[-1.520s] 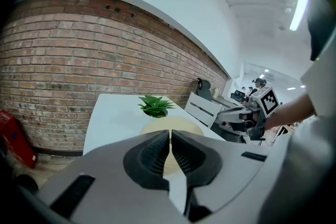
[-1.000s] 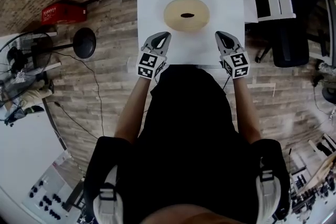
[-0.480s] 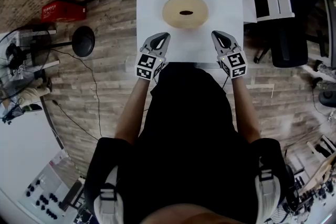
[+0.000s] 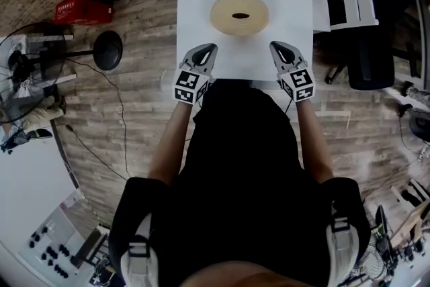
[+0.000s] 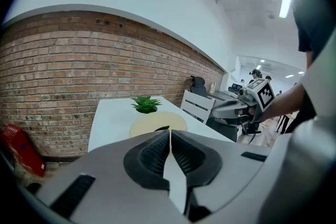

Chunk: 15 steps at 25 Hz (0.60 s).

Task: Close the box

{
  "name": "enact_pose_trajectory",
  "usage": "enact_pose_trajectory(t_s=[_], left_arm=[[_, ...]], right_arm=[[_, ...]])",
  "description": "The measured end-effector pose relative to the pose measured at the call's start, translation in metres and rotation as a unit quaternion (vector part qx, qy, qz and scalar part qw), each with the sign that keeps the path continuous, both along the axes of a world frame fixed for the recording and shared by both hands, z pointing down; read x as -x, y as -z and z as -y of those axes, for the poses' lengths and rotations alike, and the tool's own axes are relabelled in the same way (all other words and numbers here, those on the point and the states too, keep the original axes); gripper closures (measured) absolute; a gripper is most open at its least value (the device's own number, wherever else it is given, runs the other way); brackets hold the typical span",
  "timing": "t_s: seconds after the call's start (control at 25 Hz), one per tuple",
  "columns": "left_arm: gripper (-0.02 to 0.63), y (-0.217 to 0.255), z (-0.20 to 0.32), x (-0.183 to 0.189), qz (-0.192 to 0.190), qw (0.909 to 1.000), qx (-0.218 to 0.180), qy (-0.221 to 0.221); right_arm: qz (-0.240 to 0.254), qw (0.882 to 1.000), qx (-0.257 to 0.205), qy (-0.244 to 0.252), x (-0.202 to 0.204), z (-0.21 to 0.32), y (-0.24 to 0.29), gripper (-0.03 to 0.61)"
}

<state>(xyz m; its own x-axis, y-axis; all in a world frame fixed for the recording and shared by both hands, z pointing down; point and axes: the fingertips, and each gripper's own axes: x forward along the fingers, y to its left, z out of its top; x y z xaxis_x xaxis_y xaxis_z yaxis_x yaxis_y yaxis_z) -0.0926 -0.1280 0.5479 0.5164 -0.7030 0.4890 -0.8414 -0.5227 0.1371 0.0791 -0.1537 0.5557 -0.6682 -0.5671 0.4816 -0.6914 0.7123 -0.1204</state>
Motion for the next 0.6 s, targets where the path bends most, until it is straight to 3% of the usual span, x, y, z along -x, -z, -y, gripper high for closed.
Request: enact_pose_trajectory(t_s=[0.6], left_arm=[[0.588,-0.0006,-0.0043,0.0076,0.001,0.9999,0.0,0.013]], right_arm=[[0.0,1.0,0.0,0.012,0.0067,0.0,-0.0043,0.58]])
